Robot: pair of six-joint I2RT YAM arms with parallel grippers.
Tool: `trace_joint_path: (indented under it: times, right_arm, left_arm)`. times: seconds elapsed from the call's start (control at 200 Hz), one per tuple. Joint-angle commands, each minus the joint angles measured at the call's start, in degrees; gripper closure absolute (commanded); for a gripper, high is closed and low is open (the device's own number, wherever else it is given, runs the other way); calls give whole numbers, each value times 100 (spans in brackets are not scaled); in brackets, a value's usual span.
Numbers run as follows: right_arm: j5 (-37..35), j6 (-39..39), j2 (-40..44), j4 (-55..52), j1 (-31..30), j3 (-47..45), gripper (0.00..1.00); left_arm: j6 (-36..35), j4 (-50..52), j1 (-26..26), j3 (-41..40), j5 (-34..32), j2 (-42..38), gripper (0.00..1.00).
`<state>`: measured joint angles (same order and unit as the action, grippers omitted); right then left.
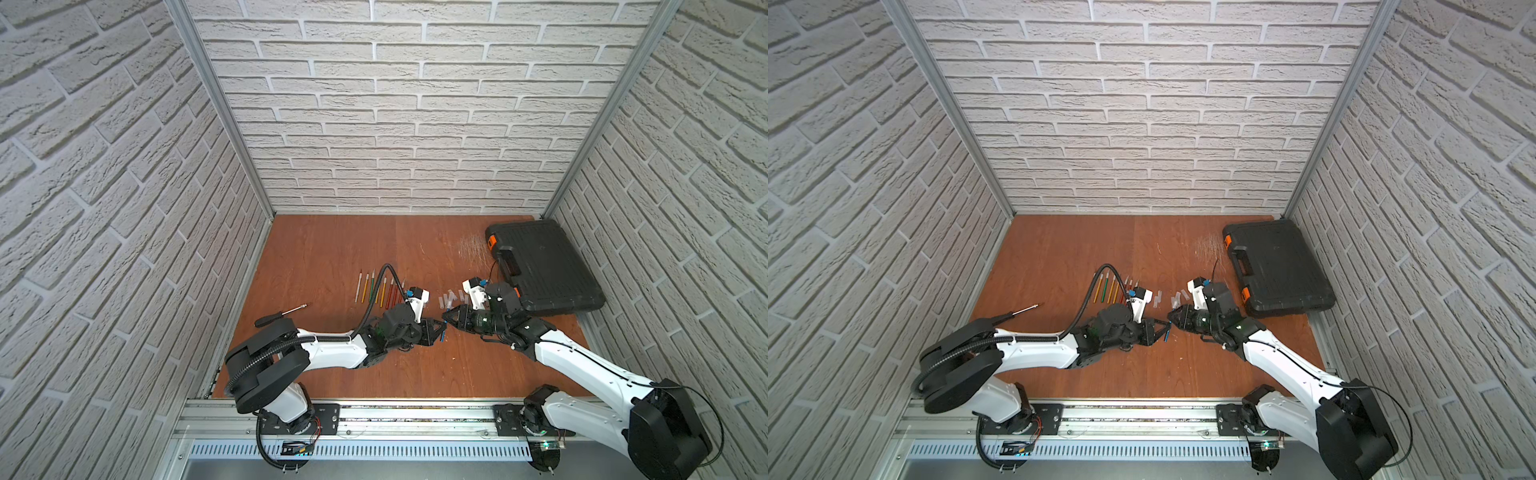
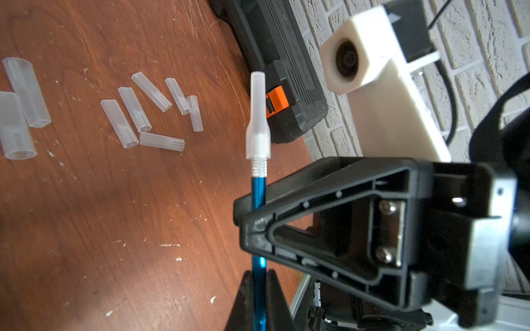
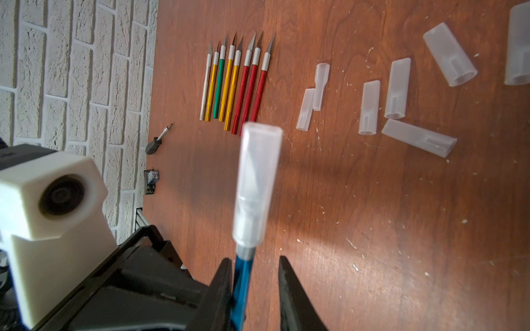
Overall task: Remove protective caps from carving knives
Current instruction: Remove the protective sleeve from the carving knife.
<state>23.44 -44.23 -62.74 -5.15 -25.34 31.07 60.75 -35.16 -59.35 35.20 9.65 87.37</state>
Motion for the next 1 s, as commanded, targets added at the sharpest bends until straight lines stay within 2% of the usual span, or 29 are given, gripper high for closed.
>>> trace_joint_path:
  times: [0.0,0.22,0.29,0.395,0.525,0.745,0.995]
  right_arm:
    - [-23,17,-77,347,-32,158,76]
    - [7,80,-89,322,-34,170,92]
    - [19,135,-38,263,-32,161,94]
    - [11,308,45,15,-32,170,95]
    - [23,647,141,-420,-30,172,95]
    - [323,896,291,-718,-124,128,95]
    - [351,995,460,-889,-312,138,95]
  left_arm:
    - [6,-443,30,-48,113,-152,93]
    - [62,-518,29,-27,119,-51,92]
    - [84,-539,38,-13,127,-25,83]
    - [193,-684,92,-85,181,-66,73]
    - [263,-671,259,-283,230,-432,72]
    - [-198,599,499,-74,147,-1161,68]
    - [-292,1046,679,346,439,-999,67]
